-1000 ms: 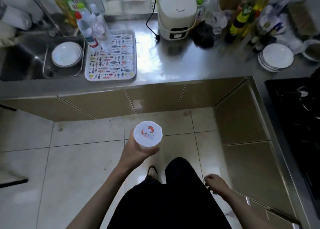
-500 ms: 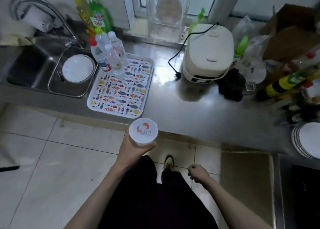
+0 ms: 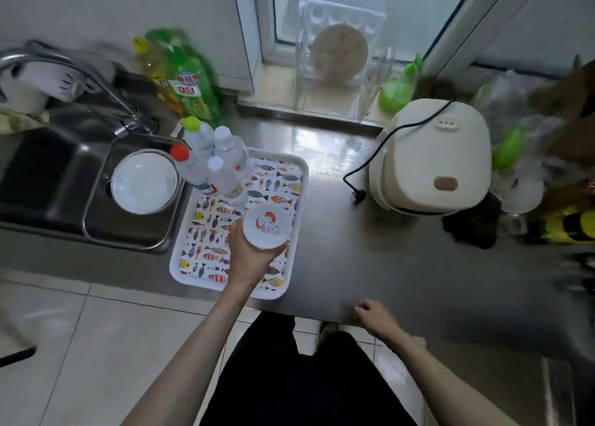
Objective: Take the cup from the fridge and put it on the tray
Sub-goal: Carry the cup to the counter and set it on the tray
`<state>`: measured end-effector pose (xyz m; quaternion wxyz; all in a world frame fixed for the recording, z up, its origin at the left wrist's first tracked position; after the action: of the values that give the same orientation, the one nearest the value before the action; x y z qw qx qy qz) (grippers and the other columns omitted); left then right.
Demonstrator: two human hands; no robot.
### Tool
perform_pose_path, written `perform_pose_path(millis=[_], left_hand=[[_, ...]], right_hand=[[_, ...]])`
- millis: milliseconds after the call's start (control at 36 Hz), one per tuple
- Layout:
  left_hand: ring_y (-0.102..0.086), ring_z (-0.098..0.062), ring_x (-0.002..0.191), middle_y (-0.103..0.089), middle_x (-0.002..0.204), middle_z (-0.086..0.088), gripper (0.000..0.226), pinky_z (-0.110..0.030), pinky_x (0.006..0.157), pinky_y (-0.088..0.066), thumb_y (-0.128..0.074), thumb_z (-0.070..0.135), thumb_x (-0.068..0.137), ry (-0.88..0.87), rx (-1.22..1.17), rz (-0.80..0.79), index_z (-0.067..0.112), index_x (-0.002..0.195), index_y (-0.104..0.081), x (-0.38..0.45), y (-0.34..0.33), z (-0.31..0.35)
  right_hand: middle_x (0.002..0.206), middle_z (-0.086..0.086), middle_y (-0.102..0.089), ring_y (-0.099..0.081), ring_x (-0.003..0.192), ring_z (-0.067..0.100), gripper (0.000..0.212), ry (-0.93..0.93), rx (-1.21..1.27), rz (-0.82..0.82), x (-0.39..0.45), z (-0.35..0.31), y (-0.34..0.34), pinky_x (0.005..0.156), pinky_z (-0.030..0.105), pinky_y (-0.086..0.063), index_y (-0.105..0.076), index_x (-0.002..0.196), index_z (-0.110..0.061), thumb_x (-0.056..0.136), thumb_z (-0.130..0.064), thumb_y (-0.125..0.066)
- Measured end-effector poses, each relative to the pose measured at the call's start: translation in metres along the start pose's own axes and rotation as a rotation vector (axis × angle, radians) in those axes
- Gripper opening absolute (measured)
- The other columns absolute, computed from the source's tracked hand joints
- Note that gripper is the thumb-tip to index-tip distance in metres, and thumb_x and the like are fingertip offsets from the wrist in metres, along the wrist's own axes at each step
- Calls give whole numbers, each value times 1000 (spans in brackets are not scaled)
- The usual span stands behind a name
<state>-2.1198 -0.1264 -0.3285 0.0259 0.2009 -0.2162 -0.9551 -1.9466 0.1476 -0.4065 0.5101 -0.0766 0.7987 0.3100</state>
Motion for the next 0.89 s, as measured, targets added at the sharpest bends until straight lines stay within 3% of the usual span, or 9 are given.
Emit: perform_pose_path(millis=[111, 222, 306, 389, 472, 528, 639, 806, 889], left_hand=[[-60, -36, 129, -64, 134, -17, 89, -54, 108, -53, -102, 18, 60, -41, 25, -65, 9, 138, -60, 49, -13, 22], [-62, -32, 129, -61, 139, -9, 91, -51, 105, -56, -99, 21, 64, -14, -38, -86, 19, 143, -54, 82, -30, 39], [-63, -25, 129, -66, 140, -6, 89, -35, 107, -52, -98, 20, 67, 0, -88, -6, 17, 144, -54, 107, -42, 55], [-64, -21, 125, -68, 138, -1, 88, -27, 98, -47, -96, 24, 69, 85, -161, 47, 23, 143, -50, 124, -54, 61], [-60, -14, 115, -68, 137, 1, 91, -26, 95, -45, -95, 25, 71, 149, -196, 112, 26, 147, -45, 132, -62, 59], [-60, -14, 112, -69, 134, 2, 93, -28, 97, -48, -93, 23, 73, 206, -256, 169, 28, 150, -42, 136, -65, 57], [-62, -14, 107, -70, 129, 5, 94, -26, 96, -46, -92, 18, 74, 295, -398, 299, 34, 151, -40, 140, -69, 54], [-67, -23, 119, -69, 137, -6, 89, -25, 92, -49, -91, 18, 78, 386, -514, 367, 21, 152, -42, 137, -81, 51], [-67, -23, 107, -70, 131, -8, 78, -23, 84, -48, -90, 22, 80, 454, -521, 359, 13, 145, -49, 139, -82, 50]], right_hand=[[80, 2, -63, -59, 77, 19, 27, -79, -25, -54, -5, 15, -20, 70, 26, -41, -58, 72, -19, 98, -18, -52], [76, 0, -62, -57, 72, 17, 31, -140, -57, -85, -4, 29, -28, 61, 24, -38, -53, 64, -19, 94, -15, -53], [77, 2, -63, -57, 71, 18, 27, -166, -59, -84, 4, 26, -20, 57, 24, -35, -54, 66, -17, 93, -14, -52], [74, 4, -59, -53, 67, 19, 22, -142, -54, -72, 11, 14, -10, 63, 26, -36, -55, 71, -18, 92, -12, -51], [70, 2, -61, -55, 66, 18, 23, -122, -31, -16, 21, 3, 0, 65, 28, -39, -63, 70, -10, 91, -12, -54], [72, 3, -64, -57, 69, 19, 19, -119, 38, 2, 30, -5, 5, 68, 28, -41, -70, 80, -7, 91, -10, -55], [81, 3, -69, -59, 74, 19, 17, -97, 167, 17, 42, -19, 10, 67, 29, -41, -71, 93, -13, 95, -11, -54], [91, 13, -74, -59, 75, 20, 22, -94, 198, 10, 40, -22, 4, 65, 26, -40, -66, 81, -20, 95, -7, -54], [91, 20, -75, -59, 75, 21, 22, -110, 184, -4, 34, -16, -5, 71, 31, -42, -67, 78, -16, 93, -6, -54]])
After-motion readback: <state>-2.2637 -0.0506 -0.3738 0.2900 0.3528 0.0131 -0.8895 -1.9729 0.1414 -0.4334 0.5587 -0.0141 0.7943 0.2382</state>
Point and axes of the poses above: each hand's wrist, its own x-axis towards the middle knuckle, its own y-axis out of the back of the hand, z = x × y, the point moved 6 cm from there along x, towards the middle knuckle
